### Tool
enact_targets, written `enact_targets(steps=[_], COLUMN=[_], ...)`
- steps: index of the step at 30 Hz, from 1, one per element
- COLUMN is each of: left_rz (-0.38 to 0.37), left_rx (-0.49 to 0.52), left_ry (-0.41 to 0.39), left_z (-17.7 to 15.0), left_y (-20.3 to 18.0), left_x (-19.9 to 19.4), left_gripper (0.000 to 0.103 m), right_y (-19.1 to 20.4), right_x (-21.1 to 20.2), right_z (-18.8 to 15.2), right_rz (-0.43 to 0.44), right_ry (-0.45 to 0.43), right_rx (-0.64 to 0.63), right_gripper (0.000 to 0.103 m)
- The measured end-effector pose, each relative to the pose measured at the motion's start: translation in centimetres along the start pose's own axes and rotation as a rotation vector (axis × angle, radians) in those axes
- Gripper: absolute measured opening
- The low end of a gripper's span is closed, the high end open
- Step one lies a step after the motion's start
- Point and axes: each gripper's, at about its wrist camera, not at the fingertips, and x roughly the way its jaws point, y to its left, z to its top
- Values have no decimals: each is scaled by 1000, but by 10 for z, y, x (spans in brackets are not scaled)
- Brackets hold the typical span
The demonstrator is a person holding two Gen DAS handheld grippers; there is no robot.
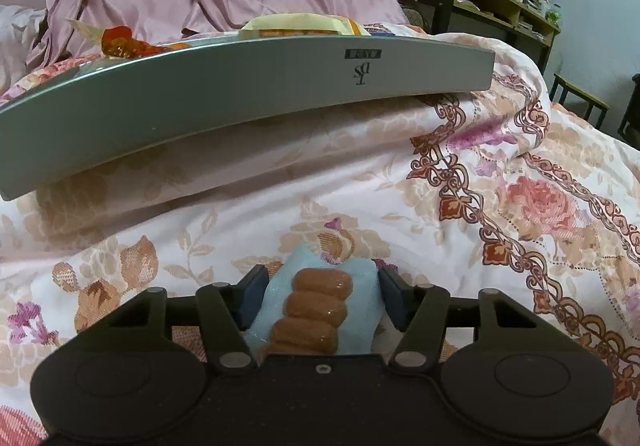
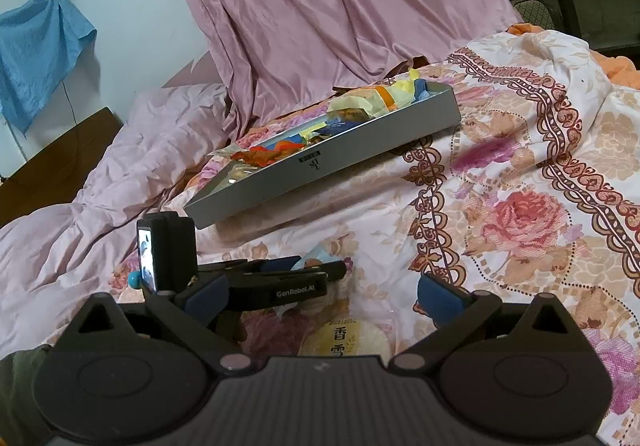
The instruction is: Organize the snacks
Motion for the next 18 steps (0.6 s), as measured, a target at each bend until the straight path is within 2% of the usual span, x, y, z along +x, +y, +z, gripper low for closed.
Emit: enact_targets(steps=[8,10,12,13,17,18], left_rz=[27,24,22,19,10,11], left_rx=[-1,22,44,45,44,50], left_ry=[61,68,63,63,56,52], left_z=[-6,-9,-13,-13,-11,-11], left_y=[3,2,1,2,4,4], left_x=[-7,-8,-9,-9,-13,-13], left_gripper=[73,80,81,81,62,60], right_y=[2,2,2,2,3,3], right_x=[-1,-1,-1,-1,1,1], right_z=[2,2,3,3,2,3], right_rz=[15,18,21,22,21,22], right_ry=[0,1,-1,0,10,12], right_rx=[-3,-1,-3,-3,-4,-3], right_gripper=[103,103,103,103,103,103])
